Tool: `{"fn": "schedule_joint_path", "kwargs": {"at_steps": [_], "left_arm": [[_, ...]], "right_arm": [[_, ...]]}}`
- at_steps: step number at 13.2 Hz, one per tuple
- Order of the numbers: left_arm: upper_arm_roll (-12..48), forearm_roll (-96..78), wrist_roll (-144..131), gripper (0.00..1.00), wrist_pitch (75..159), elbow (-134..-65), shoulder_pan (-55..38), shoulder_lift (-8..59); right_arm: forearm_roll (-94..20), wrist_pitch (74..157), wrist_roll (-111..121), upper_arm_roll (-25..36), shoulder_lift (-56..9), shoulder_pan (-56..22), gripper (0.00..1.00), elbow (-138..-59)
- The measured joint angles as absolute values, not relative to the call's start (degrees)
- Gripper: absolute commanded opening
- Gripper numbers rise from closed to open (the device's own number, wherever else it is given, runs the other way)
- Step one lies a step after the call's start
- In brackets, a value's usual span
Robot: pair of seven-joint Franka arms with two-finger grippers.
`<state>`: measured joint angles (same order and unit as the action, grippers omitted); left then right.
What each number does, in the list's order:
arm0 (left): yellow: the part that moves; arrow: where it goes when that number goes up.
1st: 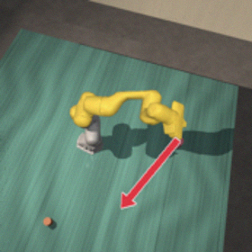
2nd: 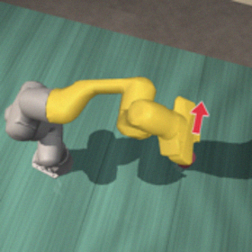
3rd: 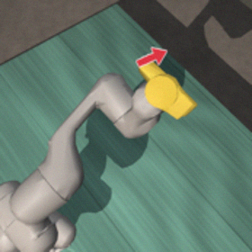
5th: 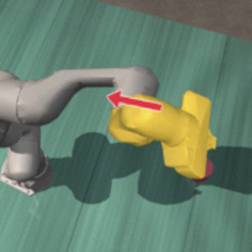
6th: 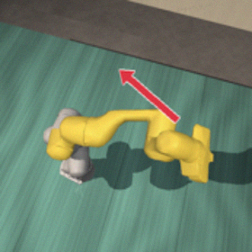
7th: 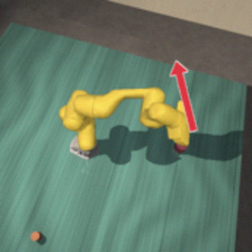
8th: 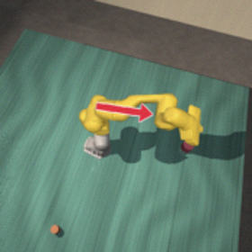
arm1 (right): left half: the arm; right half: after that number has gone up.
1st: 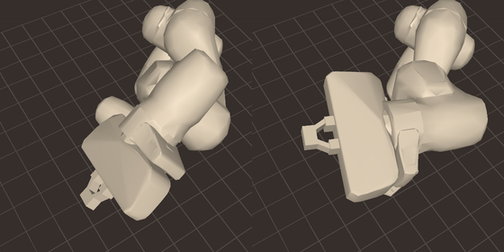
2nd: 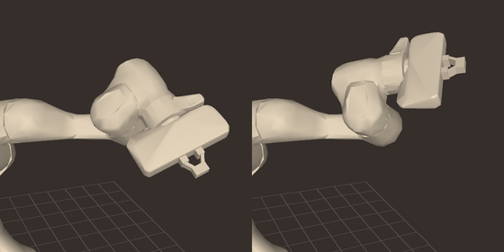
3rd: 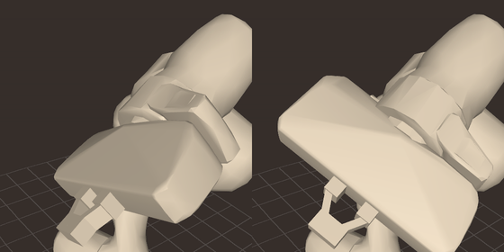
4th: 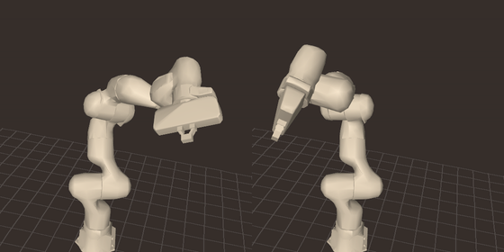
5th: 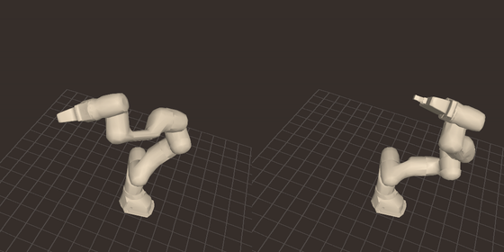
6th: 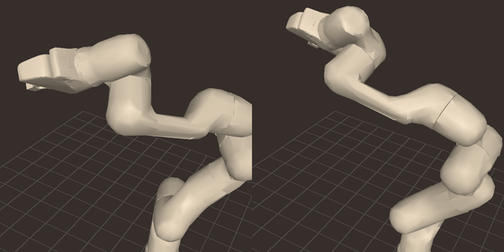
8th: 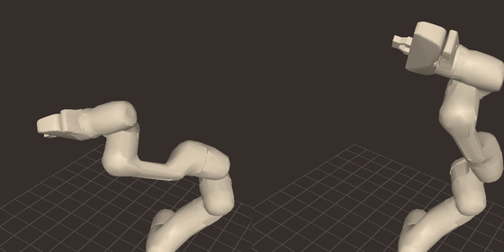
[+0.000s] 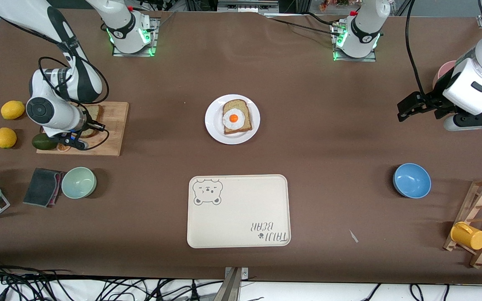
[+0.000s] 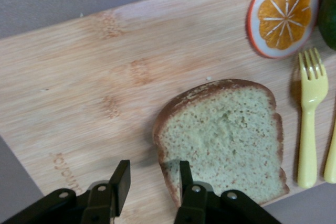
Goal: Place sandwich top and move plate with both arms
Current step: 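Close the right gripper on the bread slice edge and lift it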
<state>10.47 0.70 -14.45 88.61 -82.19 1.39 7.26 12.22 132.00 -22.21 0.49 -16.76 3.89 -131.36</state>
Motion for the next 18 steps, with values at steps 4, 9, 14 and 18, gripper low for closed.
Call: {"fn": "schedule_joint_path", "kwargs": {"at_steps": [4,9,14,18], "left_arm": [[10.7,0.7,-14.5,1.0,88.6,-82.2,1.2,7.2],[10.6,0.7,-14.5,1.0,88.6,-82.2,1.2,7.2],[10.7,0.7,-14.5,1.0,88.6,-82.2,1.2,7.2],[10.7,0.7,-14.5,1.0,88.6,-82.2,1.2,7.2]], "right_arm": [[12.9,133.6,-21.8,1.1,-17.7,3.9,0.31,-131.8],[14.0,133.5,-21.2,1.6,-17.5,3.9,0.0,-131.9],[14.0,133.1,-20.2,1.7,-17.4,3.9,0.0,-131.8],[14.0,123.2,-19.5,-0.1,-15.7,3.8,0.0,-127.4]]}}
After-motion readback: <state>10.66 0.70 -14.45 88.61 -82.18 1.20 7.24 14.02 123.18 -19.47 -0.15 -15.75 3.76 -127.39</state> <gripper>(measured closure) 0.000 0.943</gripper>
